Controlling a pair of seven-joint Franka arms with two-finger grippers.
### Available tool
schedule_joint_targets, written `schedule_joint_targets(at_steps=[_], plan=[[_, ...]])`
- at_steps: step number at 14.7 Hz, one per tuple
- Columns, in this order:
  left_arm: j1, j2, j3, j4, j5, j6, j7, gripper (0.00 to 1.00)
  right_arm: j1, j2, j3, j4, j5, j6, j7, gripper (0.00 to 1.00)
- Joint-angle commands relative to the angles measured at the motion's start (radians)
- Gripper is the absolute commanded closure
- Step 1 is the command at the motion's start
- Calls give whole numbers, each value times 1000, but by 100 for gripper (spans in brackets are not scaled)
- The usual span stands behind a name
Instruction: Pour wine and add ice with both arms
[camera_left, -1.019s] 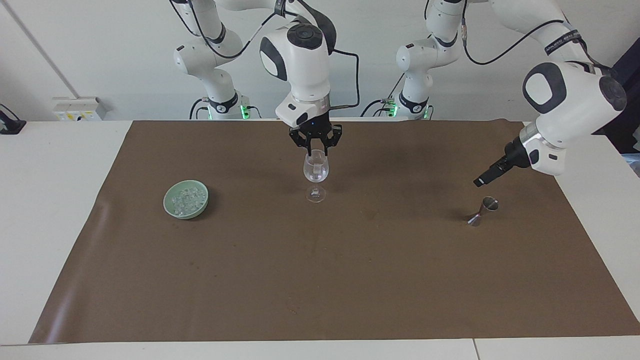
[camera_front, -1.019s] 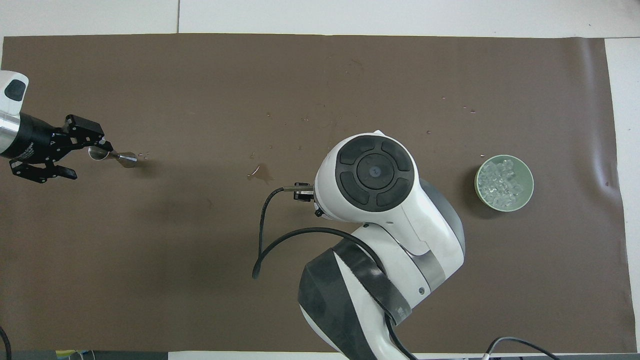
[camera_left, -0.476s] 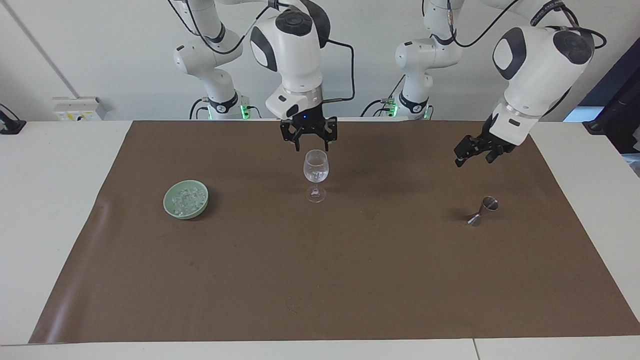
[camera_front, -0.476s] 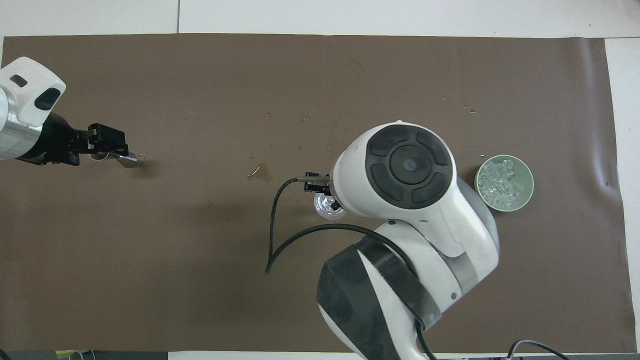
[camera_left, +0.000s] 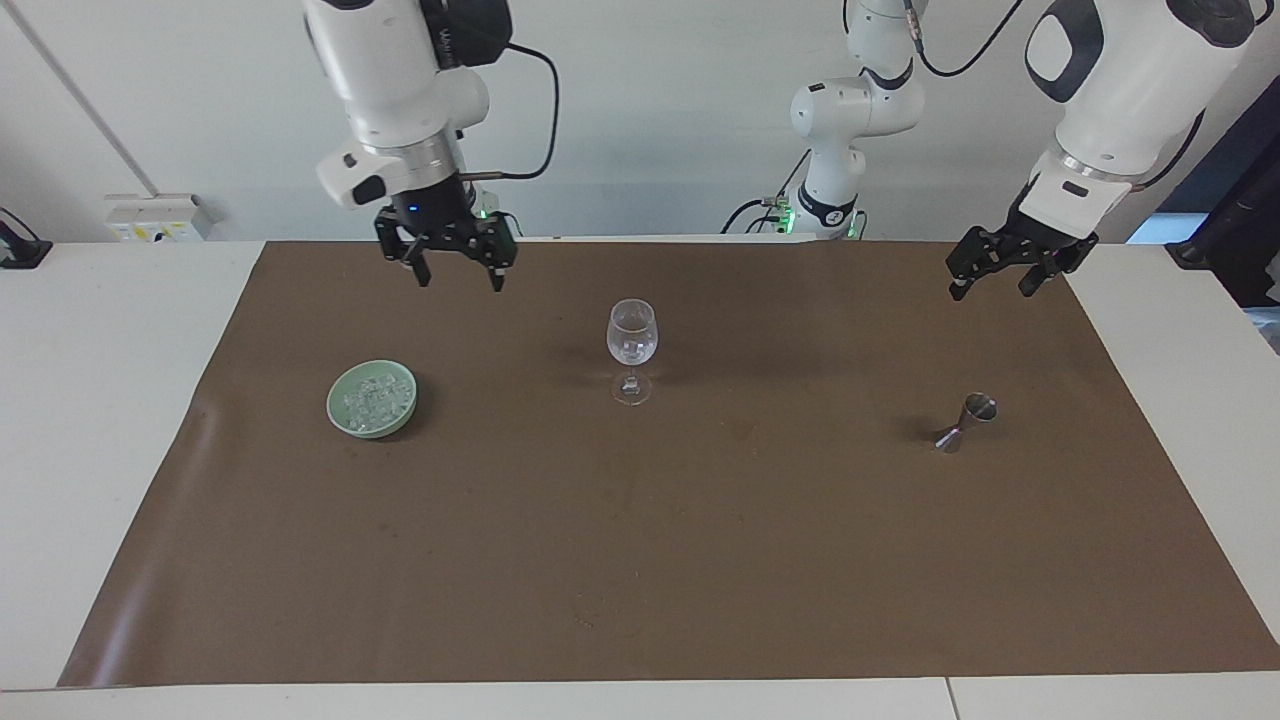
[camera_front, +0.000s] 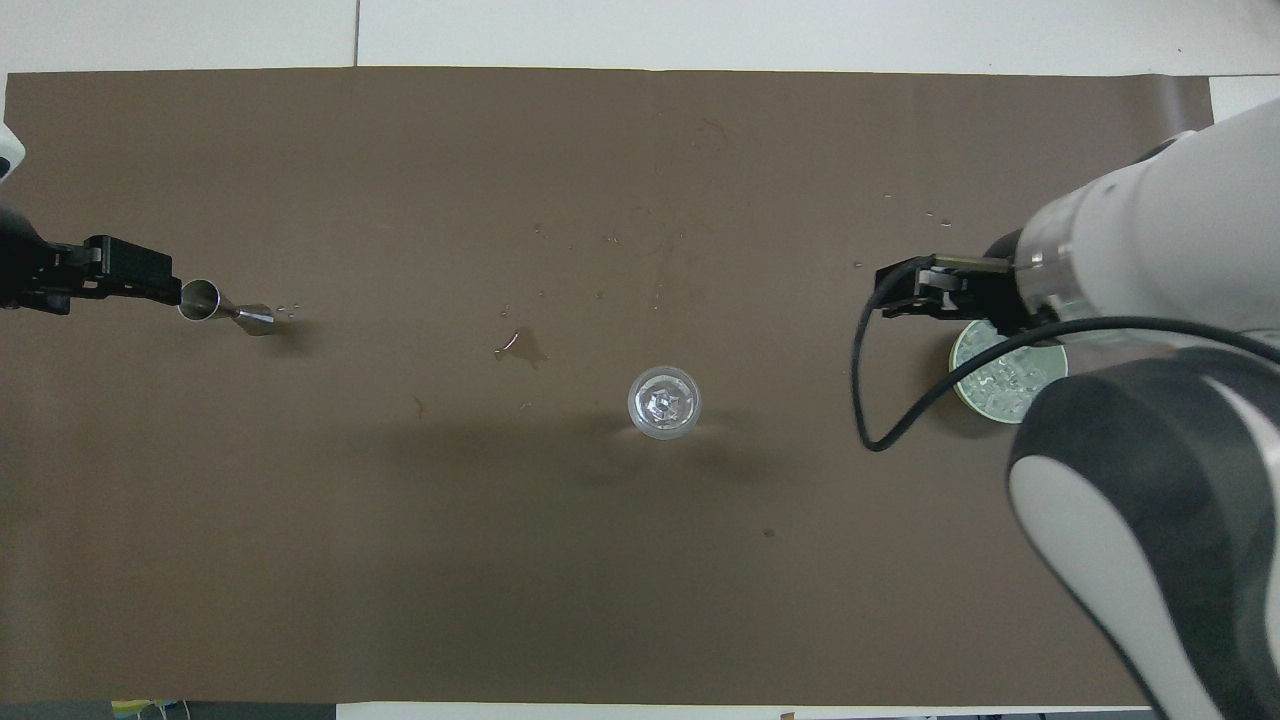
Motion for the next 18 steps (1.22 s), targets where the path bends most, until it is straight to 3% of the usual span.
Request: schedule_joint_targets(at_steps=[1,5,7,9,14,18], plan=[[18,0,0,14,15,-44,32,0,-167,-6,18,-7,8,-60,-190,0],[16,0,3,19,15,-42,60,0,-212,5,-6,114,-4,-254,-269,0],[-4,0,33,16,15,-44,64,0,-220,-13,-42,120,-10,-298,-298,0],[-43,-2,73,14,15,-45,64,0,-226,-6,-43,191,-47,-347,-352,0],[-48,-2,84,16,15,-62,78,0,-232,-47,-56,85,-45,-278,-361,0],[-39,-2,83,17,15,-88,115,0,-234,-36,-60,117,-48,-295,-404,0]])
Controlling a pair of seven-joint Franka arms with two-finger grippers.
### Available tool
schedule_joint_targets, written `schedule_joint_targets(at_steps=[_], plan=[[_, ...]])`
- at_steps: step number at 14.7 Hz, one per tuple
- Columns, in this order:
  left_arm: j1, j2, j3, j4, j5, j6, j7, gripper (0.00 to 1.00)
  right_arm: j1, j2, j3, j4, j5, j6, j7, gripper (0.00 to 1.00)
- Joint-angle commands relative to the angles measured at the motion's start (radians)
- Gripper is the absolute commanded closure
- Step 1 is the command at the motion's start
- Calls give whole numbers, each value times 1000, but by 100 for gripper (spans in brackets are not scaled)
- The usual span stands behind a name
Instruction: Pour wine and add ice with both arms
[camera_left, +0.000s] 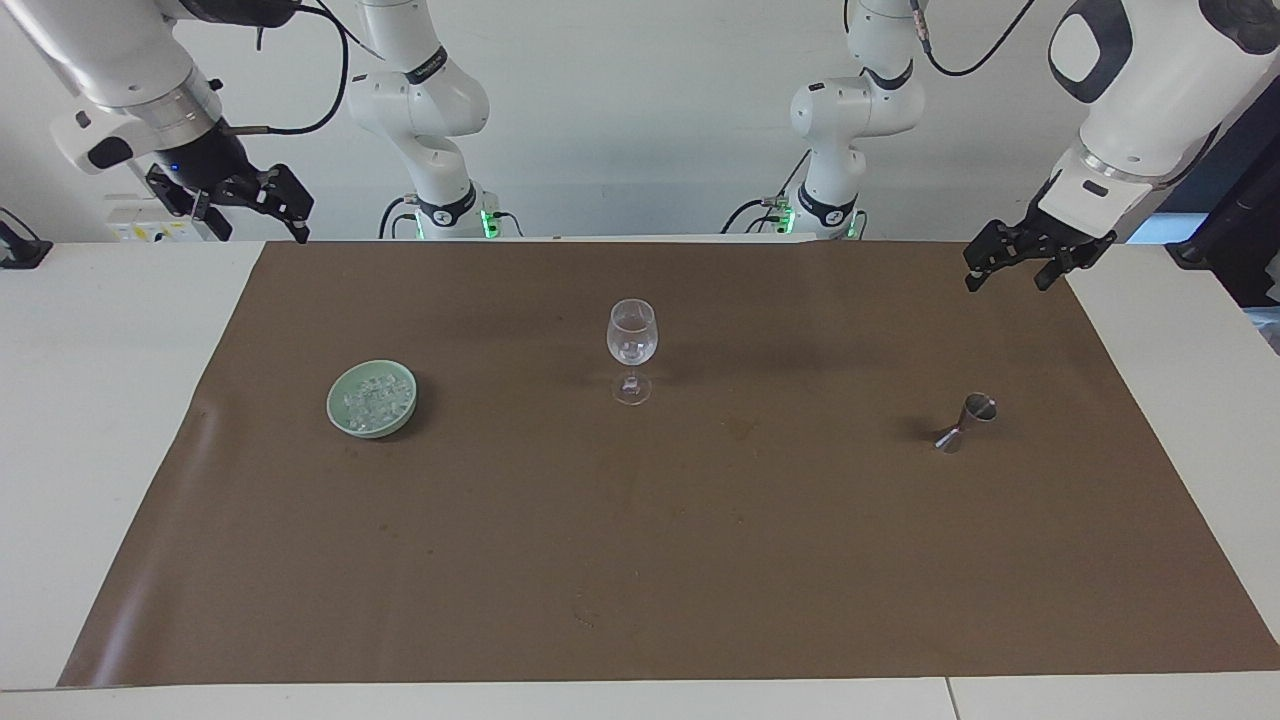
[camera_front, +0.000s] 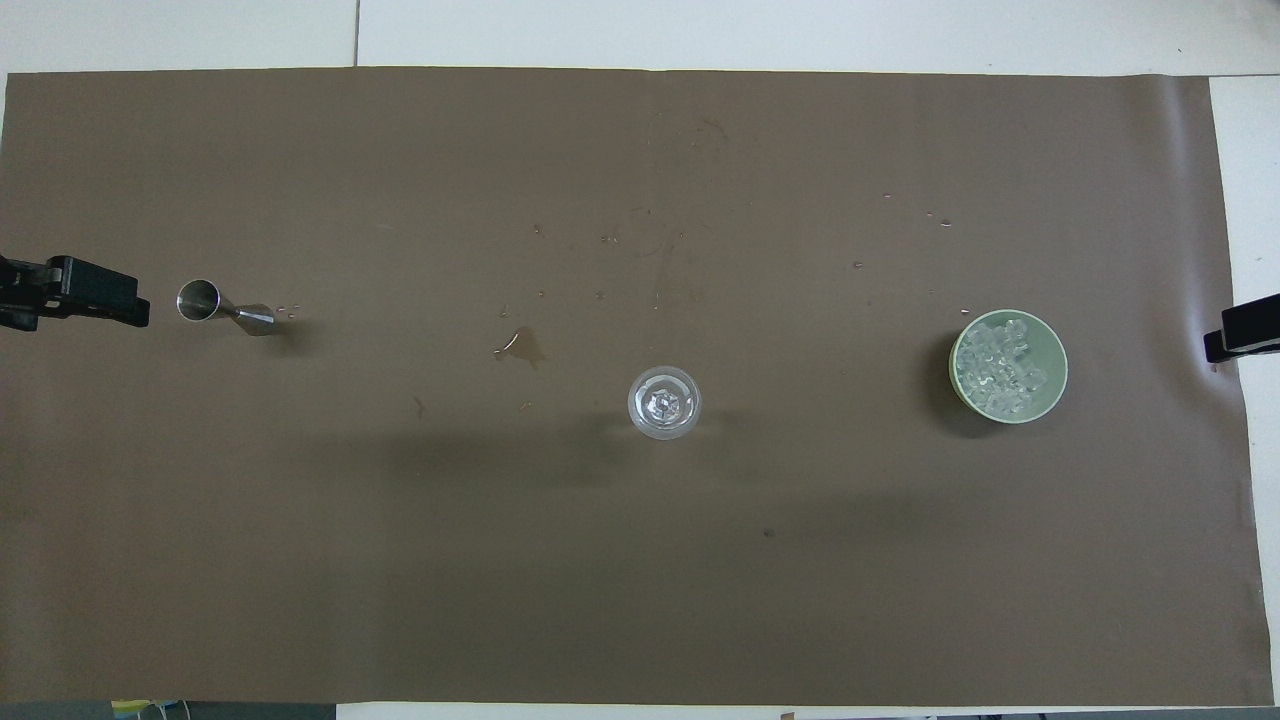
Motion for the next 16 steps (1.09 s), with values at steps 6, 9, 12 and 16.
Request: schedule_joint_targets(at_steps=[6,9,12,16], plan=[[-20,-3,9,11,15,-26,17,0,-13,-19,8,-23,-17,11,-17,0],[-13,-3,11,11,15,-26,17,0,-12,-19,5,-23,-19,15,-20,0],[-14,-3,9,11,15,-26,17,0,-13,-17,3,-18,-17,15,-26,0],[-13,-3,9,11,15,-26,17,0,-12,-17,3,-17,-17,12,-26,0]])
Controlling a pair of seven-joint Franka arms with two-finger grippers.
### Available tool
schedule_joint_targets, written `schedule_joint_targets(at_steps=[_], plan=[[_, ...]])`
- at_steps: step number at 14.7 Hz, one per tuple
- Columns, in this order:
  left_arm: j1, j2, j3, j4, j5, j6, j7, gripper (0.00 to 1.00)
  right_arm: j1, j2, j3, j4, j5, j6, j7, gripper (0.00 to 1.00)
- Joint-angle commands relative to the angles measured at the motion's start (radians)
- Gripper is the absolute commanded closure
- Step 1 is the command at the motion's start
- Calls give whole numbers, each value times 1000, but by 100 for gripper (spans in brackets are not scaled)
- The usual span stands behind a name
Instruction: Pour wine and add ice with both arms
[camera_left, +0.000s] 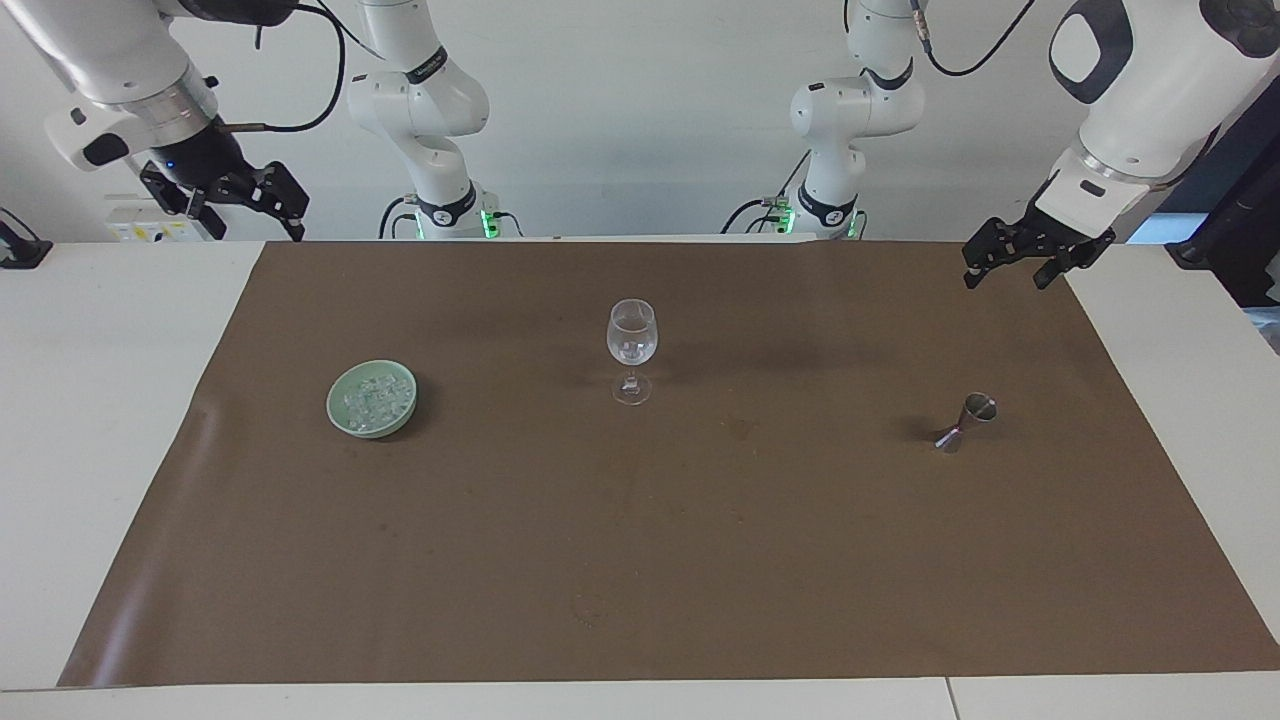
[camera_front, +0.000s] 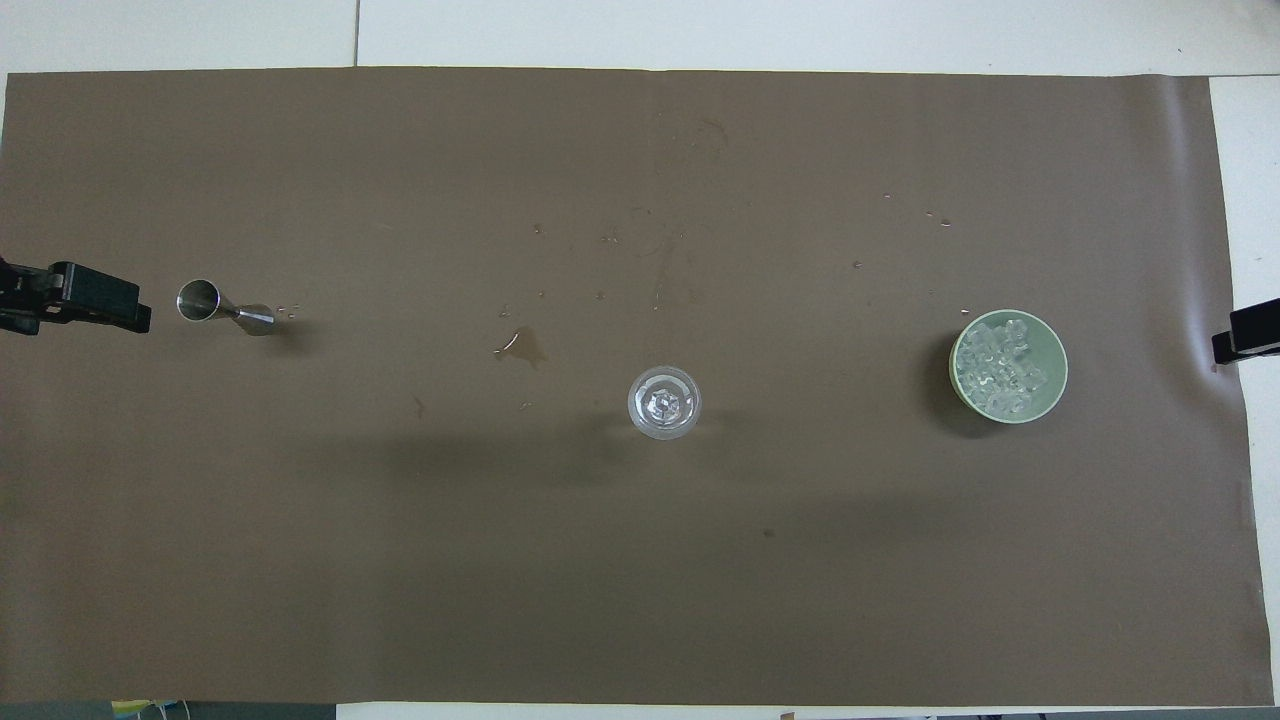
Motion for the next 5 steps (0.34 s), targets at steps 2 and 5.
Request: schedule_joint_targets(at_steps=[2,5], plan=[[-7,-3,7,11,15,-20,9,0,-13,-17,5,-20,-7,8,-24,0],[-7,-3,7,11,15,-20,9,0,-13,-17,5,-20,-7,5,-24,0]])
